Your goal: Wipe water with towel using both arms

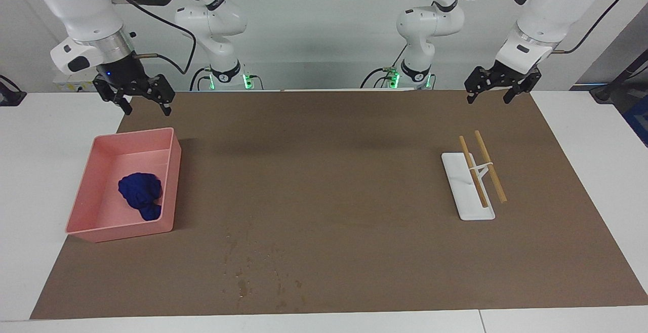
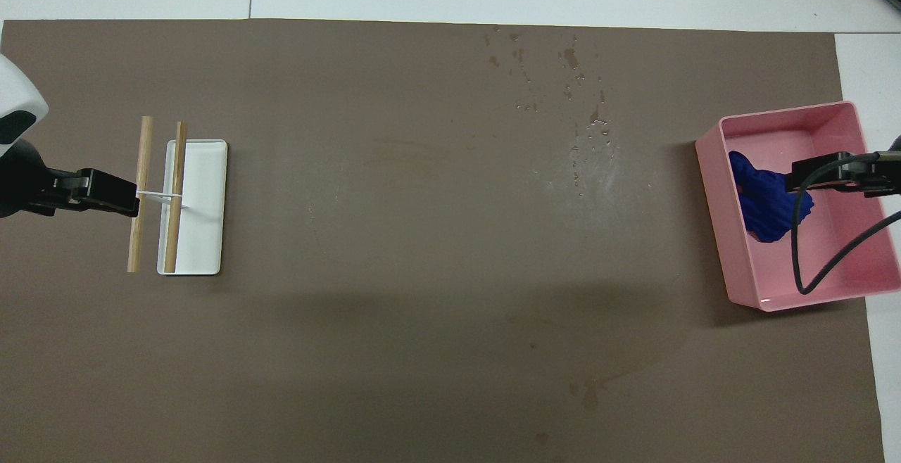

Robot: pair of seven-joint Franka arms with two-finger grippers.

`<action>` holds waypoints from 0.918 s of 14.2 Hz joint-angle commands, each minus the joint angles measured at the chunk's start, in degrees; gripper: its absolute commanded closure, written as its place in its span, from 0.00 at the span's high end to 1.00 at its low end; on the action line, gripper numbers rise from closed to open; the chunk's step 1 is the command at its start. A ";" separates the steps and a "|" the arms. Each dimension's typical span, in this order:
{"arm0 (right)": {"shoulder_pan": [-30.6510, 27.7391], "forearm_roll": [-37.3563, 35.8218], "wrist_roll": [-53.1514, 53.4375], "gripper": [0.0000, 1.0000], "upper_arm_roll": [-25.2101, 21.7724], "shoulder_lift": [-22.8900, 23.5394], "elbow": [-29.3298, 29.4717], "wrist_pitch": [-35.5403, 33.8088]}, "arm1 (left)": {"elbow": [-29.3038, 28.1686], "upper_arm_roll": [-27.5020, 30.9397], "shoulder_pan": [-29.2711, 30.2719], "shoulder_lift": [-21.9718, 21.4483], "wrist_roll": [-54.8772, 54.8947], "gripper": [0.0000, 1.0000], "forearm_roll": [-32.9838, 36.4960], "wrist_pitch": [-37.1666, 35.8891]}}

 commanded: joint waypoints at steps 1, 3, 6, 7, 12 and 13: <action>-0.53 -1.20 -0.17 1.00 -0.17 -0.14 -0.39 2.66 | -0.34 -0.23 0.35 -0.71 0.17 1.00 0.59 -0.81; -0.44 -0.94 -0.17 1.00 -0.17 -0.14 -0.75 2.85 | -0.34 -0.23 0.44 -0.62 0.17 1.00 0.59 -0.72; -0.35 -0.68 -0.08 1.00 -0.17 -0.23 -0.93 2.68 | -0.34 -0.23 0.44 -0.62 0.17 1.00 0.59 -0.72; -0.44 -0.59 -0.08 1.00 -0.17 -0.23 -0.93 2.59 | -0.34 -0.23 0.44 -0.62 0.17 1.00 0.59 -0.72; -0.35 -0.50 0.09 1.00 -0.17 -0.40 -1.19 1.98 | -0.34 -0.23 0.44 -0.62 0.17 1.00 0.59 -0.72; -0.44 -0.59 0.27 1.00 -0.17 -0.40 -1.28 1.97 | -0.34 -0.23 0.44 -0.71 0.17 1.00 0.68 -0.81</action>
